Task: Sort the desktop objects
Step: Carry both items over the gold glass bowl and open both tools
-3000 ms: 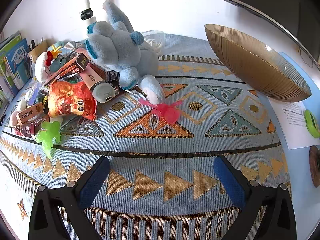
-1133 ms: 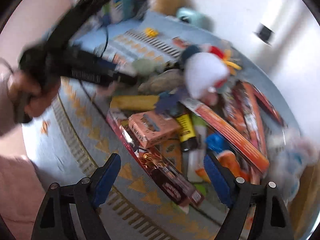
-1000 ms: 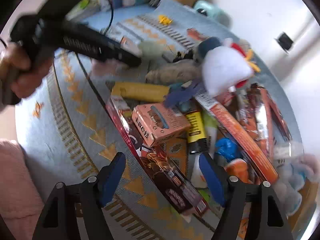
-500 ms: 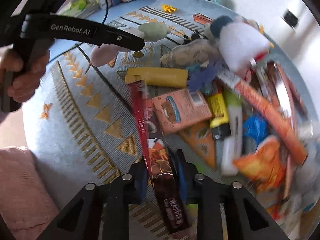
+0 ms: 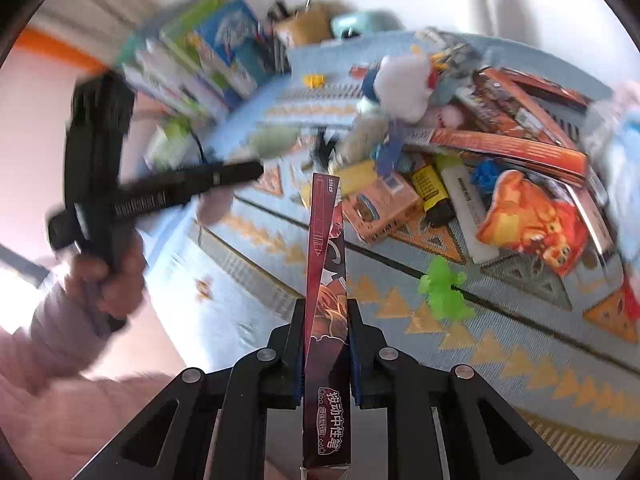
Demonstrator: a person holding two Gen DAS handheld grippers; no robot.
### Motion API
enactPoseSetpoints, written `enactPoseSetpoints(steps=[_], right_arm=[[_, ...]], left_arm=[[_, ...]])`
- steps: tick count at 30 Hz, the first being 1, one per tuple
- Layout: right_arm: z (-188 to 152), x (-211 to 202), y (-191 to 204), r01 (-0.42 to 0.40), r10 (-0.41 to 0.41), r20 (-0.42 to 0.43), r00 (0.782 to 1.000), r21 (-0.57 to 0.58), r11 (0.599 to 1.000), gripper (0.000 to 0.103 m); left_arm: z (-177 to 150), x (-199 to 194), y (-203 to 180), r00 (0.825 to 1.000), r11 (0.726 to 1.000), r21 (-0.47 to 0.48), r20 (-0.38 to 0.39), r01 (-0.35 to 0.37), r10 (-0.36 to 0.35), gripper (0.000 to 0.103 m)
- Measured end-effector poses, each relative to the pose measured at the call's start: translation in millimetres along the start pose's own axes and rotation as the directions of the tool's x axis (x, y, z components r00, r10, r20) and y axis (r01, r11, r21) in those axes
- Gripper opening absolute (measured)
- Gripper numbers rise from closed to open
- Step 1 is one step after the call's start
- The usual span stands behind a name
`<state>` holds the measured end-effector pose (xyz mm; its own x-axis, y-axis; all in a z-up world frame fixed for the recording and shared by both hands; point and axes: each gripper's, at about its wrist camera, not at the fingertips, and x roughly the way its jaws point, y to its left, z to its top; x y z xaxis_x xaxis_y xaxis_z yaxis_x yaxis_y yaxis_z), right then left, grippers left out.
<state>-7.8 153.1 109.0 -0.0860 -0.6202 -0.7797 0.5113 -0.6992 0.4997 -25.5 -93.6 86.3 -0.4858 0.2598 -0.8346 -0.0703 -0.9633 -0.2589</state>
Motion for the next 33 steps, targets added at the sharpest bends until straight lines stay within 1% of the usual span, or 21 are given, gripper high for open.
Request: enactPoseSetpoints(steps=[4, 8, 12, 13, 16, 18, 20, 22, 24, 26, 28, 29, 31, 33], right_arm=[[0.0, -21.7, -13.5, -0.067, 0.064, 0.055, 0.996, 0.051, 0.996, 0.016], [1.5, -41.5, -26.8, -0.091, 0.087, 0.080, 0.993, 0.055, 0.994, 0.016], [-4.1, -88.0, -49.3, -0.105, 0.096, 0.140, 0.985, 0.059, 0.993, 0.016], [-8.4, -109.1, -58.3, -0.107, 0.097, 0.153, 0.983, 0.062, 0.992, 0.016], [-9.1, -147.9, -79.8, -0.093, 0.076, 0.211, 0.974, 0.071, 0.993, 0.016], [-12.4, -172.5, -93.6, -0.076, 0.053, 0.245, 0.968, 0.088, 0.993, 0.016], [-16.3, -201.6, -112.0, -0.049, 0.014, 0.289, 0.957, 0.116, 0.992, 0.016], [-20.4, -227.7, -128.8, -0.005, -0.045, 0.321, 0.946, 0.153, 0.988, 0.016], [-26.1, -255.7, -146.5, 0.049, -0.119, 0.350, 0.929, 0.203, 0.978, 0.016], [-29.7, -280.6, -163.1, 0.115, -0.207, 0.372, 0.905, 0.255, 0.960, 0.016], [-31.2, -300.0, -177.7, 0.186, -0.299, 0.378, 0.876, 0.307, 0.933, 0.016], [-31.6, -310.1, -185.9, 0.218, -0.345, 0.379, 0.859, 0.339, 0.915, 0.016], [-32.3, -322.7, -203.8, 0.239, -0.400, 0.379, 0.835, 0.405, 0.882, 0.016], [-35.8, -334.1, -223.4, 0.253, -0.447, 0.367, 0.816, 0.469, 0.846, 0.016]], left_arm=[[0.6, -19.8, -15.9, 0.999, 1.000, -0.019, 0.037, 0.000, 0.001, 0.045], [4.9, -37.1, -36.0, 0.996, 0.998, -0.057, 0.085, 0.016, -0.012, 0.045], [13.6, -45.9, -71.0, 0.992, 0.999, -0.048, 0.123, 0.020, -0.014, 0.045], [17.0, -47.1, -82.7, 0.991, 0.999, -0.038, 0.132, 0.021, -0.016, 0.045], [27.5, -48.7, -118.7, 0.987, 0.999, -0.004, 0.156, 0.035, -0.034, 0.045], [35.4, -47.0, -147.5, 0.984, 0.998, 0.027, 0.169, 0.055, -0.058, 0.045], [41.3, -43.2, -174.2, 0.981, 0.996, 0.059, 0.175, 0.072, -0.081, 0.045], [48.3, -34.9, -205.7, 0.978, 0.991, 0.096, 0.178, 0.095, -0.111, 0.045], [56.7, -23.9, -237.9, 0.973, 0.983, 0.134, 0.175, 0.126, -0.149, 0.045], [64.5, -13.1, -265.7, 0.968, 0.974, 0.167, 0.170, 0.155, -0.183, 0.045], [73.7, 0.6, -297.2, 0.962, 0.961, 0.200, 0.160, 0.189, -0.222, 0.045], [78.3, 7.3, -310.6, 0.959, 0.955, 0.215, 0.154, 0.202, -0.237, 0.045], [88.1, 23.8, -339.4, 0.953, 0.942, 0.242, 0.135, 0.234, -0.271, 0.045], [99.3, 41.1, -367.9, 0.944, 0.925, 0.270, 0.115, 0.269, -0.308, 0.045]])
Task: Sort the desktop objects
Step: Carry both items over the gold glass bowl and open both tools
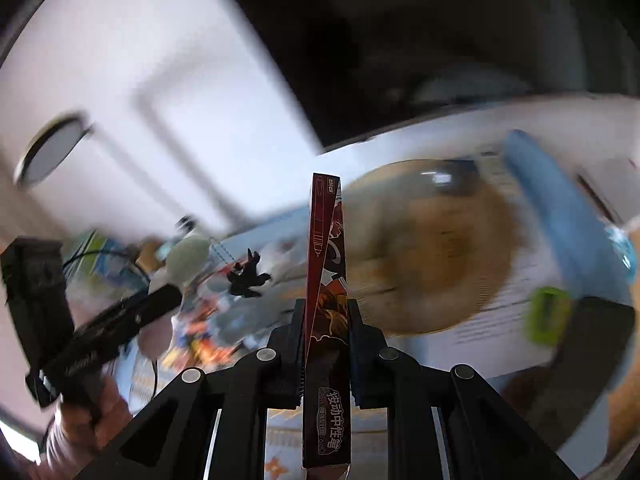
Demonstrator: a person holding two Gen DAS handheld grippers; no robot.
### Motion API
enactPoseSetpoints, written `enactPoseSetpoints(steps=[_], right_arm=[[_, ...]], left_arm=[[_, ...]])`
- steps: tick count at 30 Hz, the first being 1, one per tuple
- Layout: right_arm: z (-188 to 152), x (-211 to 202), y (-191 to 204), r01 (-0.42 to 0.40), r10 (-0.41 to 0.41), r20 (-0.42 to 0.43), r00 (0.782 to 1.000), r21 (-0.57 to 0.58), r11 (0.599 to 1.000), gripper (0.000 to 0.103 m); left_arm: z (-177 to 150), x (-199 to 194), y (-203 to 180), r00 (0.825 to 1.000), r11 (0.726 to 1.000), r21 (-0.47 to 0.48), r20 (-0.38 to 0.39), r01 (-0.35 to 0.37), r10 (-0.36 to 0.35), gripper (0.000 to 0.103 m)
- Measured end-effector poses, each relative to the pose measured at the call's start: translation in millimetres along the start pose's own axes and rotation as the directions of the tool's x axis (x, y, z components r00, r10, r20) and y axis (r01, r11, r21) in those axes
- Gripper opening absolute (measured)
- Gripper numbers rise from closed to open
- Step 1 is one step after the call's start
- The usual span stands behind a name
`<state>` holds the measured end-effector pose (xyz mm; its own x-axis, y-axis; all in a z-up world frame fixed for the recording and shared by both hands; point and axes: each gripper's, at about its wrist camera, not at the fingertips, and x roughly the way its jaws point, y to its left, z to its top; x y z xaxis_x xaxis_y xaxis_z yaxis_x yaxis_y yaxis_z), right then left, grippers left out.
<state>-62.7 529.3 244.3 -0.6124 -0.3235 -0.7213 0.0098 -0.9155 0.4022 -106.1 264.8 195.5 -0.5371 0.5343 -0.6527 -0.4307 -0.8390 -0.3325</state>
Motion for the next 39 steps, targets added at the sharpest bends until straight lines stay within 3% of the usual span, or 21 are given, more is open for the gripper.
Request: enactPoseSetpoints(steps=[6, 10, 13, 17, 27, 33, 39], right_arm=[[7.8, 19.4, -42.1, 0.015, -0.010, -0.041, 0.999, 0.130, 0.991, 0.016], [8.3, 40.5, -49.4, 0.038, -0.027, -0.078, 0.997, 0.145, 0.989, 0.016], [12.6, 63.6, -58.4, 0.080, -0.063, -0.115, 0.991, 0.149, 0.986, 0.016], [15.5, 85.7, -75.9, 0.083, -0.061, -0.124, 0.990, 0.185, 0.979, 0.033], [3.4, 83.1, -78.0, 0.072, -0.038, -0.162, 0.986, 0.211, 0.975, 0.033], [-8.9, 81.8, -42.3, 0.053, -0.028, -0.182, 0.983, 0.131, 0.990, 0.033], [-27.9, 84.0, 4.8, 0.017, -0.009, -0.209, 0.978, 0.037, 0.999, 0.033]], left_arm=[[25.9, 66.8, -41.4, 0.997, 0.996, 0.090, -0.067, 0.029, -0.023, 0.045], [32.4, 101.0, -46.1, 0.993, 0.994, 0.106, -0.114, 0.012, 0.001, 0.045], [35.5, 121.9, -38.9, 0.989, 0.997, 0.080, -0.146, -0.021, 0.033, 0.052], [38.0, 142.1, -20.8, 0.982, 1.000, 0.010, -0.188, -0.010, 0.011, 0.060], [13.1, 116.2, 5.4, 0.979, 0.997, -0.077, -0.203, 0.002, -0.018, 0.060], [-11.1, 85.2, 13.6, 0.982, 0.992, -0.129, -0.186, 0.010, -0.035, 0.060], [-47.9, 37.6, 32.3, 0.982, 0.986, -0.164, -0.187, -0.030, -0.001, 0.060]])
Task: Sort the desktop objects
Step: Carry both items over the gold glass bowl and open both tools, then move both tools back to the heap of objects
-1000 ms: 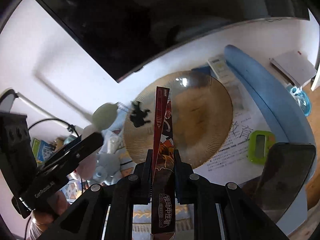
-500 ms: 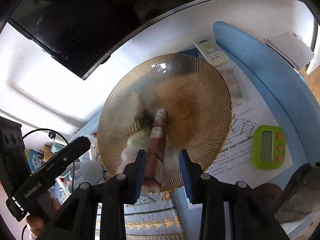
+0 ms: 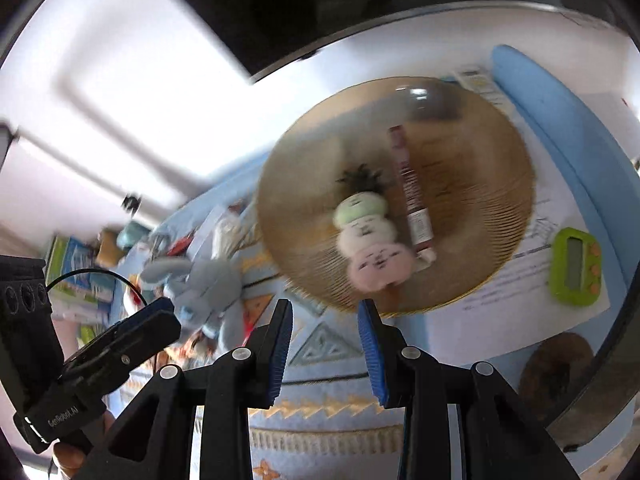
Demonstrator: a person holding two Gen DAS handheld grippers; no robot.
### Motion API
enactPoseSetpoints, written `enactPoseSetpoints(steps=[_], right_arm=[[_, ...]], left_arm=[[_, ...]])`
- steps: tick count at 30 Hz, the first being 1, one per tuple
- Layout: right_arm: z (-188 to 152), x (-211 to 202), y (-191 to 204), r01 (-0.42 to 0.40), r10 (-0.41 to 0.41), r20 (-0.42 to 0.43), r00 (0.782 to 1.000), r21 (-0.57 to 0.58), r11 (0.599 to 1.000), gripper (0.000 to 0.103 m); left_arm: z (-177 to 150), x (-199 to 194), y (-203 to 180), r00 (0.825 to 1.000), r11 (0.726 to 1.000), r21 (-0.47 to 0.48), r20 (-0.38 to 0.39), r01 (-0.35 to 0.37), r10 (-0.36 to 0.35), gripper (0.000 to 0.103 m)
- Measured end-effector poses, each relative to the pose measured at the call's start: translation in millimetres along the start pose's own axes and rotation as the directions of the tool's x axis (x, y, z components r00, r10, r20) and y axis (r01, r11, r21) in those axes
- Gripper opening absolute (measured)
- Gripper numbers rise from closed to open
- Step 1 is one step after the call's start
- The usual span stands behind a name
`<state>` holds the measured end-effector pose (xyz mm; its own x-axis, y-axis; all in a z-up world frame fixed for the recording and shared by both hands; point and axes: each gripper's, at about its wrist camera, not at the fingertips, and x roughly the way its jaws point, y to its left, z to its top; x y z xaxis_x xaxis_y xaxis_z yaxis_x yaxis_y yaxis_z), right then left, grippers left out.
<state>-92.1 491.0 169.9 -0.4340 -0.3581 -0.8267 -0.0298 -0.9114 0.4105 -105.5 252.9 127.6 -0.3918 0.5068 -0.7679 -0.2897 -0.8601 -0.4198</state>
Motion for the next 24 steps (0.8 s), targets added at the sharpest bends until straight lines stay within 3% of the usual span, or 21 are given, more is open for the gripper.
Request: enactPoseSetpoints(steps=[5, 10, 12, 14, 15, 16, 17, 20, 24], right_arm=[[-19.1, 15.2, 27.8, -0.057, 0.057, -0.030, 0.998, 0.021, 0.998, 0.033], [-41.2, 37.7, 49.7, -0.120, 0.127, -0.047, 0.991, 0.134, 0.984, 0.034], [-51.0, 47.5, 60.8, -0.139, 0.151, -0.059, 0.987, 0.169, 0.976, 0.040], [-60.8, 57.9, 71.4, -0.171, 0.190, -0.073, 0.979, 0.216, 0.961, 0.062], [-65.1, 62.2, 76.3, -0.186, 0.210, -0.079, 0.974, 0.239, 0.953, 0.068], [-69.4, 66.8, 81.6, -0.195, 0.224, -0.086, 0.971, 0.258, 0.946, 0.069], [-74.0, 71.8, 88.0, -0.196, 0.229, -0.101, 0.968, 0.267, 0.943, 0.069], [-84.9, 84.7, 105.4, -0.188, 0.235, -0.153, 0.960, 0.271, 0.944, 0.069], [-94.9, 94.4, 130.0, -0.183, 0.228, -0.172, 0.958, 0.244, 0.952, 0.069]], left_arm=[[-28.7, -38.1, 54.1, 0.997, 0.989, -0.127, 0.000, -0.072, 0.072, 0.060], [-60.1, -79.5, 125.0, 0.990, 0.952, -0.277, 0.020, -0.129, 0.140, 0.060], [-73.7, -95.5, 154.1, 0.991, 0.932, -0.344, 0.033, -0.110, 0.129, 0.060], [-84.1, -105.2, 178.2, 0.994, 0.908, -0.413, 0.037, -0.077, 0.101, 0.060], [-92.4, -108.9, 194.4, 0.996, 0.888, -0.456, 0.039, -0.059, 0.086, 0.062], [-97.2, -111.7, 206.5, 0.996, 0.873, -0.484, 0.041, -0.053, 0.082, 0.072], [-103.4, -116.7, 220.9, 0.995, 0.854, -0.518, 0.047, -0.046, 0.082, 0.074], [-111.5, -123.7, 248.5, 0.996, 0.826, -0.563, 0.053, -0.025, 0.066, 0.074], [-113.8, -135.4, 285.7, 0.994, 0.809, -0.585, 0.052, -0.051, 0.100, 0.074]])
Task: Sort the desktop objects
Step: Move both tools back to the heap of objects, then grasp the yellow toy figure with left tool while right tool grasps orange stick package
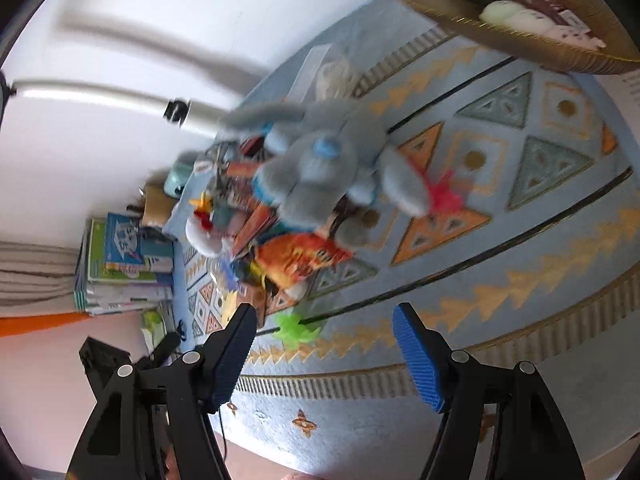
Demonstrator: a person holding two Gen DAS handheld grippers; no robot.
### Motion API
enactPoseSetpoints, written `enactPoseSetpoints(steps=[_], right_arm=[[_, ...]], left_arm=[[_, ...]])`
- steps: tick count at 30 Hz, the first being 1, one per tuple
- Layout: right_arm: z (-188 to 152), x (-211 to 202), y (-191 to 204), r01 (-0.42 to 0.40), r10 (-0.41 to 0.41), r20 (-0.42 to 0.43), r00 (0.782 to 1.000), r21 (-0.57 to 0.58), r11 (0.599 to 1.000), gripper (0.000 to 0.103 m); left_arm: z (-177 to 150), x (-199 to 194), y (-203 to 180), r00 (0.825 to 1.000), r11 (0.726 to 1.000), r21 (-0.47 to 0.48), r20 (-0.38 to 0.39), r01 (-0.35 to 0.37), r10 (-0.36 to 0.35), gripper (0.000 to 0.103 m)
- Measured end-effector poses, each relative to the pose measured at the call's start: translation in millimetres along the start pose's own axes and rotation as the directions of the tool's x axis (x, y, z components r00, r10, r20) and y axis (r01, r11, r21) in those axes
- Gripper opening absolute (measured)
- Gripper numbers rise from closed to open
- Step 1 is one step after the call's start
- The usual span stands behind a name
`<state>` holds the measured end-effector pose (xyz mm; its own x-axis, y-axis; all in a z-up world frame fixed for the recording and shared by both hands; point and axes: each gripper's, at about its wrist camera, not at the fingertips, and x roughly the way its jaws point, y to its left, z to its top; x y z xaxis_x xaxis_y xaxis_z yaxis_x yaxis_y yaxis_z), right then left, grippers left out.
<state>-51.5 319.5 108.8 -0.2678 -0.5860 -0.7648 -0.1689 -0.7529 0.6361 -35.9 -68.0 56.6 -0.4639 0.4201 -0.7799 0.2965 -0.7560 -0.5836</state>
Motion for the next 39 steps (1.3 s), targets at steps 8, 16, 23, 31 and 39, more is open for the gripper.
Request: enactPoseSetpoints(steps=[8, 16, 23, 31, 39], right_arm=[[-13.8, 30.1, 50.4, 0.019, -0.020, -0.010, 1.000, -0.109, 0.994, 0.069], [-15.5, 54.3, 103.7, 0.164, -0.168, 0.013, 0.986, -0.299, 0.940, 0.069], [-1.6, 93.5, 139.3, 0.253, -0.278, 0.007, 0.960, -0.442, 0.861, 0.069], [19.5, 124.3, 188.9, 0.240, -0.266, 0.040, 0.963, -0.572, 0.785, 0.069], [48.5, 174.3, 256.4, 0.266, -0.291, 0.099, 0.952, -0.741, 0.617, 0.069]], left_arm=[[71.1, -8.7, 41.1, 0.993, 0.997, 0.016, 0.095, -0.071, 0.069, 0.074], [165.0, 25.1, 60.7, 0.965, 0.988, 0.032, 0.224, -0.149, 0.138, 0.074], [204.3, 66.5, 66.1, 0.939, 0.971, 0.056, 0.272, -0.234, 0.211, 0.074], [205.2, 94.8, 52.8, 0.912, 0.910, 0.211, 0.290, -0.356, 0.289, 0.039], [191.0, 81.9, 54.3, 0.924, 0.911, 0.243, 0.276, -0.334, 0.265, 0.038]])
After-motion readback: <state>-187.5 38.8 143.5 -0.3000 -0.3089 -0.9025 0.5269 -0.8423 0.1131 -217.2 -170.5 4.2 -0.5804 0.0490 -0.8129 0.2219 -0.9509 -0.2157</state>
